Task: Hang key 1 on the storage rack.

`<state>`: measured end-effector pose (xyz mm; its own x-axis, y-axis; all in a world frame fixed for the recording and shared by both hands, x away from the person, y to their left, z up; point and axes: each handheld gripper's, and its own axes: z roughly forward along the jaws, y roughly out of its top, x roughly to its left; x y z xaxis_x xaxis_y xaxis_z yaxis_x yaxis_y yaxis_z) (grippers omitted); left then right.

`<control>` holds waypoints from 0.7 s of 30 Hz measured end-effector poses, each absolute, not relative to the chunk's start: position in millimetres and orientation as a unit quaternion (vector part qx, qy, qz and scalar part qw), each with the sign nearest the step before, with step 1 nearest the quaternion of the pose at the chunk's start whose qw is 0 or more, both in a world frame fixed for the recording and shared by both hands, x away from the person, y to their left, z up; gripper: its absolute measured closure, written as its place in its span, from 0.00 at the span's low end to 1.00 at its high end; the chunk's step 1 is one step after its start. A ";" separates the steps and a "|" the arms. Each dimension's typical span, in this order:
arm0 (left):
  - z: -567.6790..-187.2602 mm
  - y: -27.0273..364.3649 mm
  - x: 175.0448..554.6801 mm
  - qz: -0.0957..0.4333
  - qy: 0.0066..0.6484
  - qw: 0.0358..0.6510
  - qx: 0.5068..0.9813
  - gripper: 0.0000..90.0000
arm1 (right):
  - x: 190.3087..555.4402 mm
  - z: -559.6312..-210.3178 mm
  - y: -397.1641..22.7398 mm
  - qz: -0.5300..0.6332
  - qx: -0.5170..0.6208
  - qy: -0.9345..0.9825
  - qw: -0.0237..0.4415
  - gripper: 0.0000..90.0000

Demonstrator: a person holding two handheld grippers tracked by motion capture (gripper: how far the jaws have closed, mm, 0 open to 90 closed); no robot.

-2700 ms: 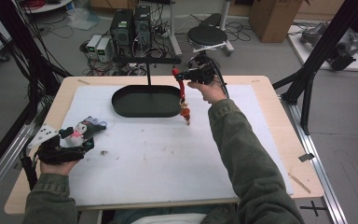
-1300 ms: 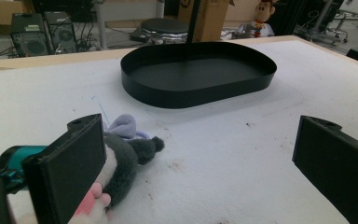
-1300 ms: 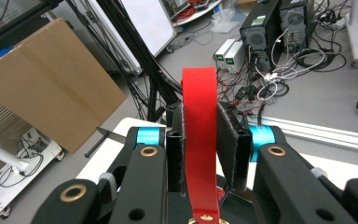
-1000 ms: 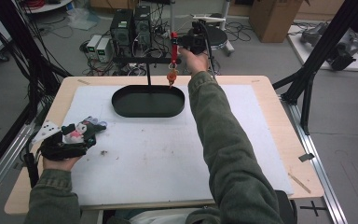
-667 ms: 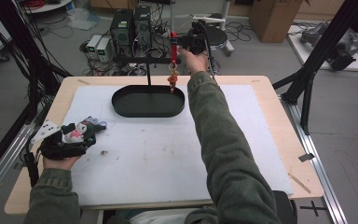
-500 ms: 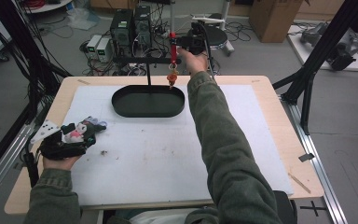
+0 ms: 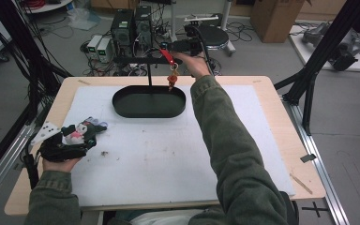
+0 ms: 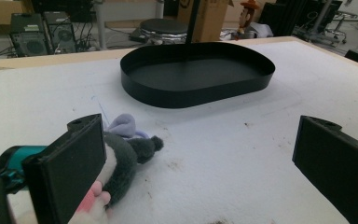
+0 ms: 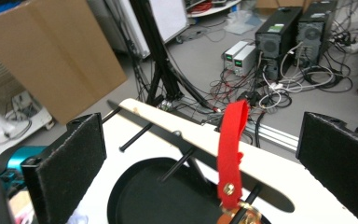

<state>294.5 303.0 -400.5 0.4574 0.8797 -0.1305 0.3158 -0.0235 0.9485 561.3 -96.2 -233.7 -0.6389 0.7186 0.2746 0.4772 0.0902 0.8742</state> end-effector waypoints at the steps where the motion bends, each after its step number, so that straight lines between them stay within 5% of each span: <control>1: -400.6 303.0 294.6 0.264 0.449 0.536 0.665 0.03 | 559.0 -233.0 -96.4 0.536 0.404 0.733 0.112 0.01; 21: -400.5 301.9 293.2 0.257 0.454 0.529 0.669 0.03 | 514.7 -240.6 -138.5 0.536 0.343 0.760 0.133 0.01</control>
<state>293.2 301.9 -400.5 0.4562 0.8794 -0.1362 0.3353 -0.0281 0.9417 514.7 -138.5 -240.6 -0.7300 0.6631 0.1654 0.3785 0.1908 0.9057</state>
